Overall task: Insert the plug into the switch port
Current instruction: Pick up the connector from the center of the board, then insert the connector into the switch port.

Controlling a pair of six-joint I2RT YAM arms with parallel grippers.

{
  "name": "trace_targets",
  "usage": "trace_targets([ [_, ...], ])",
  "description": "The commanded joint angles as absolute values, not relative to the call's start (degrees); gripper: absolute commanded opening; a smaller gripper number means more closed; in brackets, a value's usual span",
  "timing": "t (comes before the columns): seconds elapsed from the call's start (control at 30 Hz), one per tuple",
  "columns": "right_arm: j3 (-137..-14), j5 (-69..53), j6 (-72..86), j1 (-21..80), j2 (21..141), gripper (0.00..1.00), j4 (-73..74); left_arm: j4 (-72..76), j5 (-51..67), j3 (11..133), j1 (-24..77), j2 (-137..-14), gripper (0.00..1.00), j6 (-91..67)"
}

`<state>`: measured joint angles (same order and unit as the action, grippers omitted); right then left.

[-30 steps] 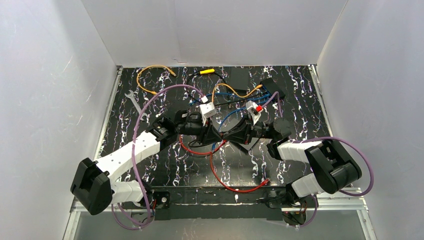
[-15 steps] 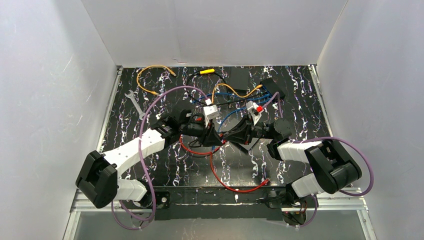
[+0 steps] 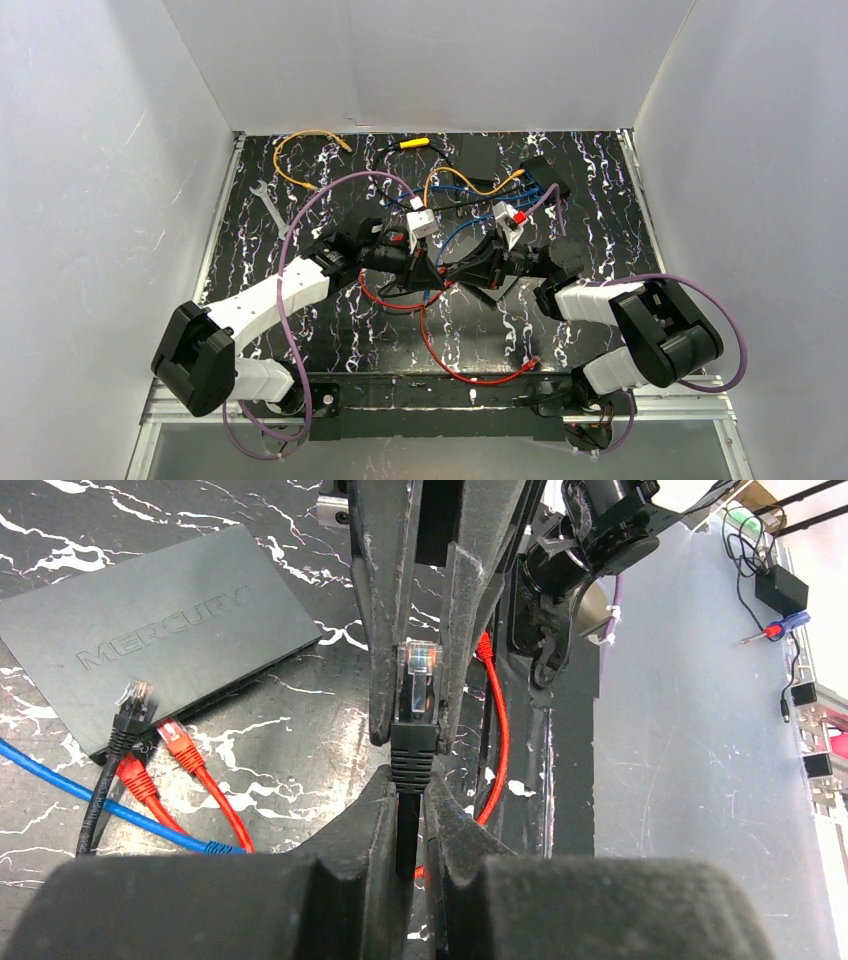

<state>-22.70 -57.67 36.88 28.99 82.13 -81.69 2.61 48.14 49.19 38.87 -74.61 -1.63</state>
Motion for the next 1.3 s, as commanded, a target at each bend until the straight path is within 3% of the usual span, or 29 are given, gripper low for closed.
trace_targets([
  [0.0,-23.2,-58.8,36.7,29.3,82.4,0.03,-86.2,2.4,49.4,51.4,38.6,-73.7,0.00,-1.9],
  [0.23,-23.4,-55.4,34.5,28.5,81.3,0.40,-80.3,-10.8,32.7,54.8,38.7,-71.1,0.00,2.8],
  [0.47,-23.1,-50.7,32.2,26.3,80.0,0.68,-74.1,-26.0,8.6,64.3,38.7,-67.6,0.00,7.5],
  [0.57,-23.2,-48.7,30.9,25.6,79.6,0.77,-71.0,-31.1,-1.5,70.3,38.7,-66.7,0.00,10.5],
  [0.9,-25.3,-36.0,25.5,22.4,77.1,0.92,-51.4,-38.7,-35.6,85.9,38.6,-66.6,0.00,24.8],
  [1.0,-26.6,-31.5,23.4,20.9,76.7,0.98,-44.3,-39.2,-34.6,83.3,38.7,-67.9,0.00,23.7],
  [1.27,-29.7,-15.2,18.9,18.2,76.1,0.99,-26.7,-36.1,-15.5,72.7,38.8,-76.2,0.00,10.9],
])
